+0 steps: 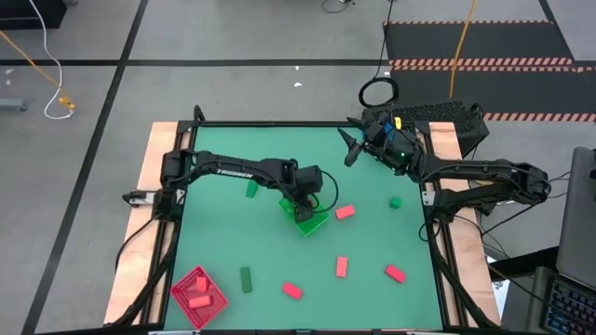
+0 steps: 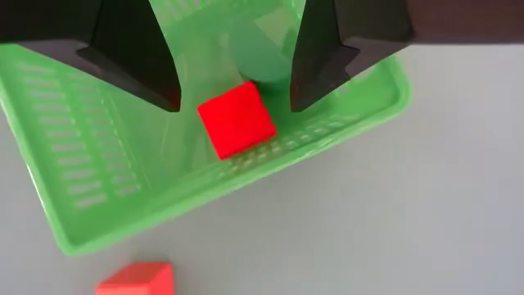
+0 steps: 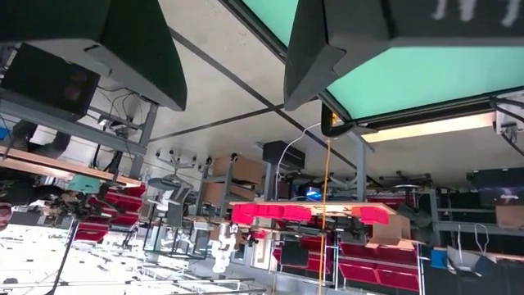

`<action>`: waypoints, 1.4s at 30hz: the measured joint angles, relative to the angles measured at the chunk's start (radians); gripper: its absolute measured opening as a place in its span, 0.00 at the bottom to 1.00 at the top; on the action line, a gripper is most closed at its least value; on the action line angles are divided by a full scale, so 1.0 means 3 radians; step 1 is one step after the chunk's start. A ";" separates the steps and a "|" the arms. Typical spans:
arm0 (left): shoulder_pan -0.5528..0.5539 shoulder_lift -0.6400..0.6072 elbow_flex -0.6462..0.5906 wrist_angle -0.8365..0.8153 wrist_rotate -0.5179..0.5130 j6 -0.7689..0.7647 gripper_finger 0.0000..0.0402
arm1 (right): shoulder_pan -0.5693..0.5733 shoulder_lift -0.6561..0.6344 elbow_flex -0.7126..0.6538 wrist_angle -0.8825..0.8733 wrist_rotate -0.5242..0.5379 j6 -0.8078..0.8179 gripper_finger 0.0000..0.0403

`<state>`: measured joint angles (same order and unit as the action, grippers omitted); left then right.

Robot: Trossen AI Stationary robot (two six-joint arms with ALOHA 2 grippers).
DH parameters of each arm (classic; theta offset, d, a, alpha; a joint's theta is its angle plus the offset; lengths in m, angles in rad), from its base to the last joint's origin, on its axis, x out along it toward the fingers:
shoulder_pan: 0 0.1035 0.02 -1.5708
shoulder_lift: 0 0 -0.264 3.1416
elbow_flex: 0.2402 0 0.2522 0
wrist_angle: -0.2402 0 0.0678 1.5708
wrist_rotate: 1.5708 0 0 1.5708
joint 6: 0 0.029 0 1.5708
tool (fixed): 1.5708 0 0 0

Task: Sort & place blocks by color
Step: Put the light pink block into the blue bin

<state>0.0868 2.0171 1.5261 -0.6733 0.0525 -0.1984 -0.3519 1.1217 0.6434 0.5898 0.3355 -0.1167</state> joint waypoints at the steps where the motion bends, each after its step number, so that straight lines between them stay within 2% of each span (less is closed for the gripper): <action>1: 0.0000 0.0000 0.0000 0.0020 0.0000 -0.0055 0.57 | 0.0000 0.0000 0.0000 0.0001 0.0000 0.0001 0.49; 7: -0.0062 0.0047 0.0008 0.0206 -0.0085 -0.0201 0.53 | 0.0000 0.0000 0.0000 0.0001 -0.0002 0.0002 0.49; 17: -0.0068 0.0182 0.0001 0.0156 -0.0113 -0.0261 0.47 | 0.0000 0.0000 0.0000 0.0000 -0.0004 0.0063 0.49; 33: -0.0078 0.0364 0.0004 0.0189 -0.0143 -0.0152 0.47 | 0.0000 0.0000 0.0000 -0.0006 -0.0005 0.0063 0.49; 36: -0.0076 0.0364 0.0004 0.0189 -0.0237 -0.0101 0.43 | 0.0000 0.0000 0.0000 -0.0003 -0.0005 0.0059 0.49; 40: -0.0075 0.0364 0.0004 0.0201 -0.0253 -0.0071 0.34 | 0.0000 0.0000 0.0000 -0.0002 -0.0005 0.0052 0.49; 42: -0.0076 0.0364 0.0004 0.0199 -0.0243 -0.0045 0.34 | 0.0000 0.0000 0.0000 -0.0002 -0.0005 0.0025 0.49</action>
<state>0.0639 2.1262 1.5272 -0.6136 -0.0203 -0.2120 -0.3519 1.1217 0.6434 0.5892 0.3340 -0.1093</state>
